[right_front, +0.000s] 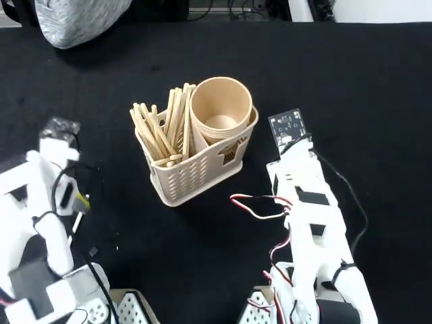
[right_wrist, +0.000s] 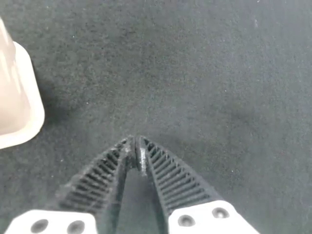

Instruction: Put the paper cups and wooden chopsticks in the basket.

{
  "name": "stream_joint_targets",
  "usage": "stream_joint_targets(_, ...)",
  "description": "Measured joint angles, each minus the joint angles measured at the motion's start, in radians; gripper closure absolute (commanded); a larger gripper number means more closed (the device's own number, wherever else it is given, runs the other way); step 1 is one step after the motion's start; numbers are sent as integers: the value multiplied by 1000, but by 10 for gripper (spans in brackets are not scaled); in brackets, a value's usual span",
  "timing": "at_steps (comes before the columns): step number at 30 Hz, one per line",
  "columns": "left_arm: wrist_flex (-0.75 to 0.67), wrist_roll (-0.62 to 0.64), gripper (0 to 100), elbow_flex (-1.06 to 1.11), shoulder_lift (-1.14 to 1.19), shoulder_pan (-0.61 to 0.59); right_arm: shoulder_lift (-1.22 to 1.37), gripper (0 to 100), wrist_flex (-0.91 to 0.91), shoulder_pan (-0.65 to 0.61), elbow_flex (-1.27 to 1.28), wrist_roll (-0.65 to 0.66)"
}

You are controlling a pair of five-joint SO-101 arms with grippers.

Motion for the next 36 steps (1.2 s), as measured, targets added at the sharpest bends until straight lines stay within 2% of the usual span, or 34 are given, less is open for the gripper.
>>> stream_joint_targets(4,-181,-32,874,77,91,-3,0,985,0,0,0,0)
stream_joint_targets(7,-189,-35,976,75,132,0,0,985,0,0,0,0)
stream_joint_targets(16,-138,-31,971,63,83,23,0,985,0,0,0,0)
stream_joint_targets(20,-46,29,971,63,-138,18,0,985,0,0,0,0)
stream_joint_targets(24,78,124,971,23,-479,18,0,985,0,0,0,0)
stream_joint_targets(27,100,219,971,-23,-756,29,0,985,0,0,0,0)
stream_joint_targets(31,-6,404,971,-43,-1043,112,0,985,0,0,0,0)
stream_joint_targets(36,-282,640,971,-44,-1180,296,0,985,0,0,0,0)
